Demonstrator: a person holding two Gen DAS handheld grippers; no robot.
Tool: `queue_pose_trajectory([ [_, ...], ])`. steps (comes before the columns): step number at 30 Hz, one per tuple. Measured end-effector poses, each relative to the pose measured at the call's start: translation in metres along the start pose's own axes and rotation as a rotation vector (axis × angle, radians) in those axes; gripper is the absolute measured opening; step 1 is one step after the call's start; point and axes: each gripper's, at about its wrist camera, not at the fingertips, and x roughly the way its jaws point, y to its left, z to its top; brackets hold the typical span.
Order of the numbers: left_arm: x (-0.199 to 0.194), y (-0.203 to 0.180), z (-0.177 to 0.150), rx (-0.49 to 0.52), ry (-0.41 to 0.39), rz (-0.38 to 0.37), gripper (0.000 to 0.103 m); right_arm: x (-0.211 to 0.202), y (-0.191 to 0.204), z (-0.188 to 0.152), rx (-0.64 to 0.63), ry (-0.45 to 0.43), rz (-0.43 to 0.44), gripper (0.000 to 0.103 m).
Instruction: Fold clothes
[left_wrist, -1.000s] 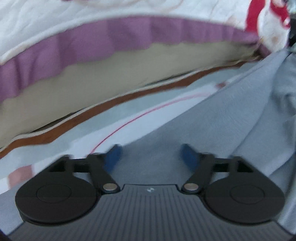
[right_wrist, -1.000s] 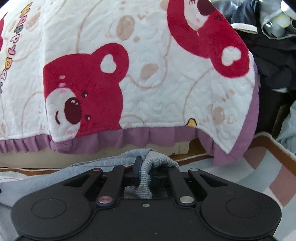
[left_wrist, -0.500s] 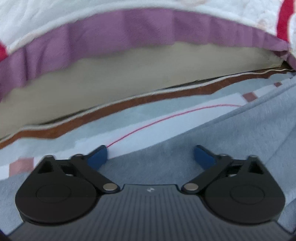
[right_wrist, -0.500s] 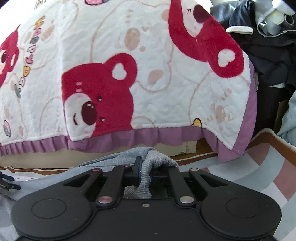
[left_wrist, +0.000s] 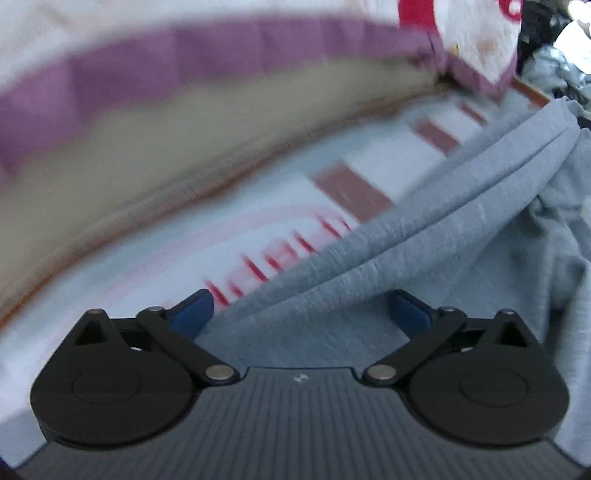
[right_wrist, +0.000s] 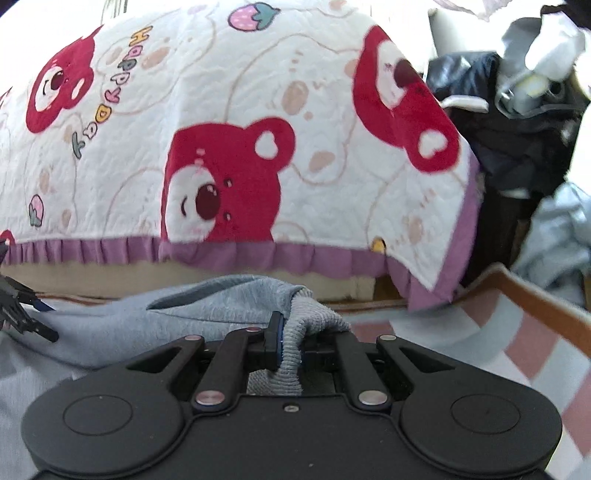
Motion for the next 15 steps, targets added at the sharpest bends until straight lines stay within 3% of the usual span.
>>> queue_pose_trajectory([
  [2, 0.005, -0.012, 0.001, 0.046, 0.032, -0.009, 0.092, -0.002, -0.003, -0.007, -0.001, 0.015, -0.003, 0.007],
  [3, 0.004, -0.020, 0.000, 0.087, 0.037, -0.003, 0.078, -0.003, -0.003, -0.009, -0.003, 0.021, -0.003, 0.007],
  [4, -0.002, -0.024, 0.000, 0.090, 0.028, -0.007, 0.050, -0.002, -0.003, -0.010, -0.007, 0.021, -0.002, 0.007],
  [5, -0.008, -0.029, 0.001, 0.091, 0.019, -0.012, 0.031, -0.001, -0.002, -0.007, -0.012, 0.018, -0.001, 0.007],
  [6, -0.015, -0.033, 0.004, 0.082, 0.000, 0.034, 0.015, 0.000, -0.001, -0.005, -0.018, 0.014, 0.000, 0.007],
  [10, -0.041, -0.035, 0.022, 0.010, -0.106, 0.188, 0.007, 0.018, 0.000, 0.021, 0.020, -0.024, 0.001, 0.008],
  [13, -0.044, -0.019, 0.050, -0.080, -0.196, 0.347, 0.006, 0.051, -0.008, 0.053, 0.194, -0.050, 0.004, 0.008],
  [15, -0.031, -0.010, 0.065, -0.113, -0.199, 0.429, 0.006, 0.083, -0.010, 0.067, 0.322, -0.033, -0.015, 0.008],
])
